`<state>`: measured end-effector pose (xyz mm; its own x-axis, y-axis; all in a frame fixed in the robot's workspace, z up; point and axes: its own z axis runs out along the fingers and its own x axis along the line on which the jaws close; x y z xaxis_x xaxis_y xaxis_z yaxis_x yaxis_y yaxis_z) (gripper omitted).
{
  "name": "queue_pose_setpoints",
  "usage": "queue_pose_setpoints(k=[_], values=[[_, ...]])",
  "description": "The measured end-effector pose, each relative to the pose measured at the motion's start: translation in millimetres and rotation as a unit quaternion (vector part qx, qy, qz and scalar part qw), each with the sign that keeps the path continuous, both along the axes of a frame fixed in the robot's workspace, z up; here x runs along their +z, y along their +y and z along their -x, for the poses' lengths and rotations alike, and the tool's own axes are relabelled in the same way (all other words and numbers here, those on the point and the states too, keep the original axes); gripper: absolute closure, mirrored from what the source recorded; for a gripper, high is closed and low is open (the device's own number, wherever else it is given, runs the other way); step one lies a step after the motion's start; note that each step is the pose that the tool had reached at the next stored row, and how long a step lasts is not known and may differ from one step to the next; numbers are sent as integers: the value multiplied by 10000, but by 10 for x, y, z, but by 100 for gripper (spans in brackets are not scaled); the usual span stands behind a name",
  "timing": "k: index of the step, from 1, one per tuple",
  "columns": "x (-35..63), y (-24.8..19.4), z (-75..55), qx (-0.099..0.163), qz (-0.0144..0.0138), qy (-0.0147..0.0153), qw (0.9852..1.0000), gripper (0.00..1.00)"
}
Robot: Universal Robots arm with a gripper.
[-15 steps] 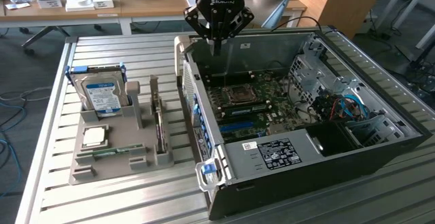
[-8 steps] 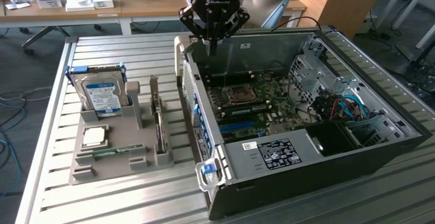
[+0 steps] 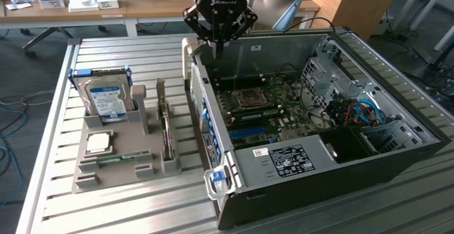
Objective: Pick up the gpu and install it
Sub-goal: 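Reach for the gpu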
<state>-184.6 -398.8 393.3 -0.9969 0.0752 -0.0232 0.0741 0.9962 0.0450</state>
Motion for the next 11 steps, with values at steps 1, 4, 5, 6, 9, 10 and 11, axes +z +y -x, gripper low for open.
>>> queue_pose_setpoints(k=[1, 4, 5, 6, 9, 10, 11], values=[[0, 0, 2, 0, 0, 0, 10000, 89], [0, 0, 9, -1, 0, 0, 10000, 89], [0, 0, 10, 0, -1, 0, 10000, 89], [-1, 0, 12, 0, -1, -1, 10000, 89], [0, 0, 22, -1, 0, 0, 10000, 89], [0, 0, 26, -1, 0, 0, 10000, 89], [0, 0, 31, -1, 0, 0, 10000, 89]])
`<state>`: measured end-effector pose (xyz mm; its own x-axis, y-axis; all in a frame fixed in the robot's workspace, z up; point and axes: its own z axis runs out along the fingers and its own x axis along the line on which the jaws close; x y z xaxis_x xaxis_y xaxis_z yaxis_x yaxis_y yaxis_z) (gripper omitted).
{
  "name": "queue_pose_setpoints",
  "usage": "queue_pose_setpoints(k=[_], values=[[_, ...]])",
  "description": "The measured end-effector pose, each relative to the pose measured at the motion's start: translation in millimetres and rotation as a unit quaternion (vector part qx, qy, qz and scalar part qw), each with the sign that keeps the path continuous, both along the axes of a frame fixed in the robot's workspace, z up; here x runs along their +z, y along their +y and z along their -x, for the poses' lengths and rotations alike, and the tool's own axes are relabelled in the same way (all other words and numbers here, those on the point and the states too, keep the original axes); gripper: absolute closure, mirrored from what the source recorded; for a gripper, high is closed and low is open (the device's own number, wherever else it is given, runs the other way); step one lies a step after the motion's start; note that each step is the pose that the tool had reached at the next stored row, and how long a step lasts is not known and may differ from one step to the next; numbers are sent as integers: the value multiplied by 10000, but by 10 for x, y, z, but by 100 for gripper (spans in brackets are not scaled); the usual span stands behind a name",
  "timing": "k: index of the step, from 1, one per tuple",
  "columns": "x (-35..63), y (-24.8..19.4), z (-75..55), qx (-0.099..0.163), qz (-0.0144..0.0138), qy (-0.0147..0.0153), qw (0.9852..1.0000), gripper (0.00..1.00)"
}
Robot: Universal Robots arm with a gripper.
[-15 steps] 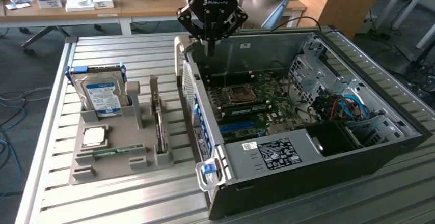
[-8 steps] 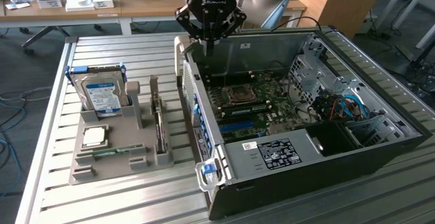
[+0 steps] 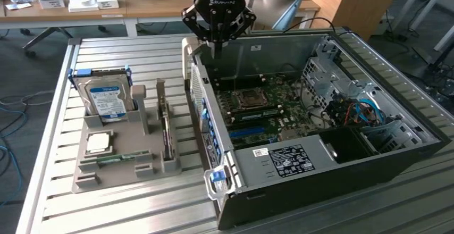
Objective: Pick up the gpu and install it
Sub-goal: 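Reach for the gpu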
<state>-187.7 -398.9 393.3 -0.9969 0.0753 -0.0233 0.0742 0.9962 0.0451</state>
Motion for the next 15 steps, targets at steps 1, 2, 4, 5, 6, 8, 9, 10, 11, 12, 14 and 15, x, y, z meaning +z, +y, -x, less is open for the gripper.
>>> queue_pose_setpoints(k=[1, 2, 4, 5, 6, 8, 9, 10, 11, 12, 14, 15], values=[[0, 0, 5, 0, 0, 0, 10000, 89], [0, 0, 11, 0, 0, 0, 10000, 89], [0, 0, 22, 0, 0, 0, 10000, 89], [0, 0, 28, 0, 0, 0, 10000, 89], [0, 0, 34, 0, 0, 0, 10000, 89], [0, 0, 45, 0, 0, 0, 10000, 89], [0, 0, 51, 0, 0, 0, 10000, 89], [0, 0, 57, 0, 0, 0, 10000, 89], [0, 0, 62, 0, 0, 0, 10000, 89], [0, 0, 66, 0, 0, 0, 10000, 89], [0, 0, 75, 0, 0, 0, 10000, 89], [0, 0, 79, 0, 0, 0, 10000, 89]])
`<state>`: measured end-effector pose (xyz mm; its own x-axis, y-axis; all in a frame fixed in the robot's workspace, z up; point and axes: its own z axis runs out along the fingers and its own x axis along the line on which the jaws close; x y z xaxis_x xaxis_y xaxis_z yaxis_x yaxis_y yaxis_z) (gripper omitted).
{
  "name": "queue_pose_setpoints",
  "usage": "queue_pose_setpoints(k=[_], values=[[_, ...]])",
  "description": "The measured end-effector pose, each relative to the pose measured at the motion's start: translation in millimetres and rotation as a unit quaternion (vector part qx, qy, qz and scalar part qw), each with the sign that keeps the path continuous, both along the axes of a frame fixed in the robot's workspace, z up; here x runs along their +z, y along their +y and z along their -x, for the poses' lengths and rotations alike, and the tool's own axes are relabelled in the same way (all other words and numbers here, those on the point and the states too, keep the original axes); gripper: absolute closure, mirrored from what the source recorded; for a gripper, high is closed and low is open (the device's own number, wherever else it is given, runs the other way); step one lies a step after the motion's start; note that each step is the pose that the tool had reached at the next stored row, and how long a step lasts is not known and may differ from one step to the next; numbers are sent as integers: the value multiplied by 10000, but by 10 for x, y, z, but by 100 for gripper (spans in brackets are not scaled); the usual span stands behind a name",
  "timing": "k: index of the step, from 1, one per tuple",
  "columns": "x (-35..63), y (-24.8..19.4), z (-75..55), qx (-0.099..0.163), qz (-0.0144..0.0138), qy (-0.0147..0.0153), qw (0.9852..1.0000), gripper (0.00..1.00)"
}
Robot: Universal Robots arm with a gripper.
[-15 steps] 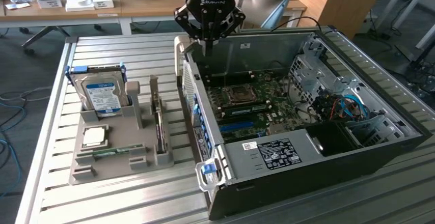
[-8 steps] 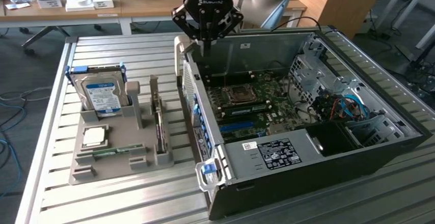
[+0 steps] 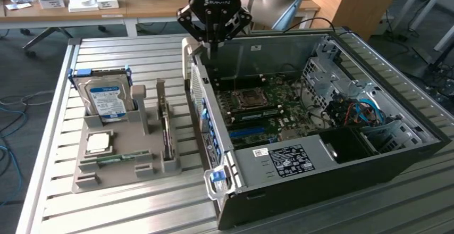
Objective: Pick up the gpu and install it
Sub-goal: 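Reach for the gpu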
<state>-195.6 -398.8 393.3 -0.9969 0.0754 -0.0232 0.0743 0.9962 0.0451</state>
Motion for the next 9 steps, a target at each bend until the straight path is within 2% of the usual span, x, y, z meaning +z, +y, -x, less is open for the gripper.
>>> queue_pose_setpoints(k=[9], values=[[0, 0, 16, 1, 0, 0, 10000, 89]])
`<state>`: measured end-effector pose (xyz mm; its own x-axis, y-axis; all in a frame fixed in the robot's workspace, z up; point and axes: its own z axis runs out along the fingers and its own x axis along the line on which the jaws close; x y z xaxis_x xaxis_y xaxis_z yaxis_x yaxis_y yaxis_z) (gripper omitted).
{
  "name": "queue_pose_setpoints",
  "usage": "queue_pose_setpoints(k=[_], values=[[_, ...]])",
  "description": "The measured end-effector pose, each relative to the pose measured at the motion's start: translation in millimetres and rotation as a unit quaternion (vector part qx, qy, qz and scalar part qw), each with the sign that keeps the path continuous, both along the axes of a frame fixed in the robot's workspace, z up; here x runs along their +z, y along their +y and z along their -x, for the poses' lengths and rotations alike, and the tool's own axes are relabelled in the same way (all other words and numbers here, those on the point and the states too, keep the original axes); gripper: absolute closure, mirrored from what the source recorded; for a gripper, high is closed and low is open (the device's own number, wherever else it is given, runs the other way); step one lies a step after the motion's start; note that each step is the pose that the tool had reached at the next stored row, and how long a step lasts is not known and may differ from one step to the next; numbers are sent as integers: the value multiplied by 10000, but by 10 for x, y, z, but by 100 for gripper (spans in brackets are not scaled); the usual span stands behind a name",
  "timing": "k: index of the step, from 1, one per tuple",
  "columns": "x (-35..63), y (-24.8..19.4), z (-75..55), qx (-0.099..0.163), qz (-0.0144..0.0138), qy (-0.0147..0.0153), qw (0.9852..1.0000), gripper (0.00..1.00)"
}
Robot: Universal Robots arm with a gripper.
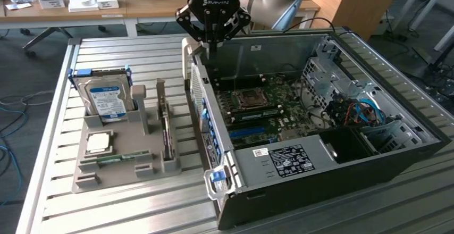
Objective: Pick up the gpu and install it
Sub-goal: 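Reach for the gpu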
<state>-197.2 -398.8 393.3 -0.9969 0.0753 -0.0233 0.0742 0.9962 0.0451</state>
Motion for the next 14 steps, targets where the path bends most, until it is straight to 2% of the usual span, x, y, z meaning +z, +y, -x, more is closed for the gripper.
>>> queue_pose_setpoints(k=[7, 14], values=[[0, 0, 21, 0, 0, 0, 10000, 89], [0, 0, 102, 0, 0, 0, 10000, 89]])
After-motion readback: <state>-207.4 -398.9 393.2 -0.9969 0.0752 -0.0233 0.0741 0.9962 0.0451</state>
